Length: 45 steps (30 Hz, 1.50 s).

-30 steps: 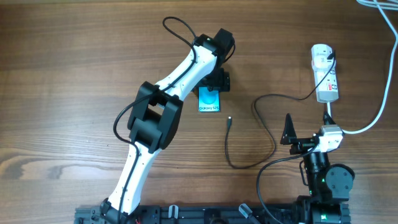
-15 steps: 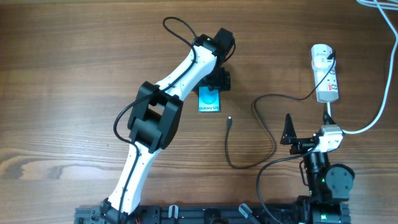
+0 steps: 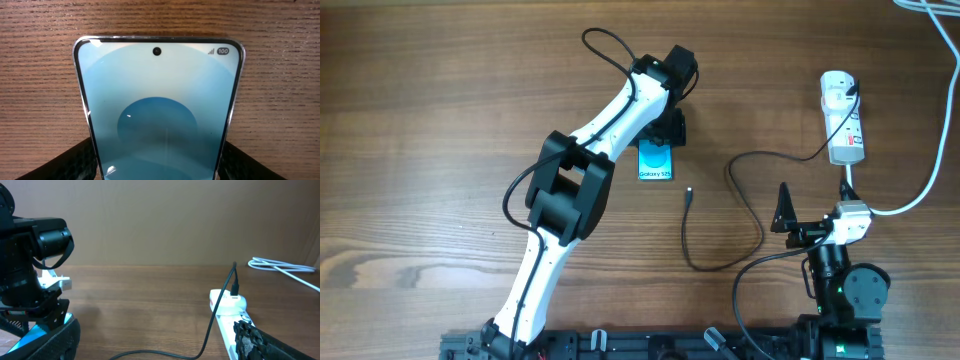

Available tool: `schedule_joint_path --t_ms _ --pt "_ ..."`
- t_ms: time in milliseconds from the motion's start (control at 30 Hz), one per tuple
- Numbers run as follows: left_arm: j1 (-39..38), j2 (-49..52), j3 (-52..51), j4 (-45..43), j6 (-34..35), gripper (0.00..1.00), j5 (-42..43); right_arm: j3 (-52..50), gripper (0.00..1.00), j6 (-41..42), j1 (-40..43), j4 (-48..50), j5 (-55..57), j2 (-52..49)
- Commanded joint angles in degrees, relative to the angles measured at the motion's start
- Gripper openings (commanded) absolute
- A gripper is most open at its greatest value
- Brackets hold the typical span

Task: Plug charger to phone and switch on socket
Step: 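Lower the left gripper onto the phone and close on it, then lift the phone off the table with the left gripper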

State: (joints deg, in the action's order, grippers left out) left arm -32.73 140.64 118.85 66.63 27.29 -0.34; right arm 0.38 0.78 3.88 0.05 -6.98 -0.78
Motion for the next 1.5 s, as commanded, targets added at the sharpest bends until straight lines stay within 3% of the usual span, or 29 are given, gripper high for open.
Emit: schedule_joint_path --t_ms 0,700,1000,1067,1100,1133,1467 --pt "-0.11 1.86 0.28 0.61 0.15 0.74 1.60 -0.09 1.00 -0.61 -0.22 0.28 0.59 0.35" --pt "-0.42 -9.38 -0.35 6.67 0.15 0.71 2.43 -0.09 1.00 -0.61 -0.22 0.31 0.59 -0.15" --pt "-1.25 -9.38 -18.08 -7.58 2.34 0.72 2.43 -0.09 1.00 -0.61 -0.22 0.28 0.59 -0.15" --pt "-1.25 -9.38 -19.61 -9.53 2.34 0.76 2.43 -0.09 1.00 -0.61 -0.22 0.31 0.59 -0.15" --pt "-1.25 -9.38 -19.65 -9.44 2.32 0.91 2.43 -0.09 1.00 -0.61 -0.22 0.31 0.59 -0.15" --pt "-1.25 -9.38 -19.65 -9.46 2.32 1.00 2.43 -0.09 1.00 -0.61 -0.22 0.31 0.59 -0.15" --pt "-1.25 -9.40 -19.63 -6.45 3.91 1.00 2.23 -0.09 1.00 -0.61 -0.22 0.31 0.59 -0.15"
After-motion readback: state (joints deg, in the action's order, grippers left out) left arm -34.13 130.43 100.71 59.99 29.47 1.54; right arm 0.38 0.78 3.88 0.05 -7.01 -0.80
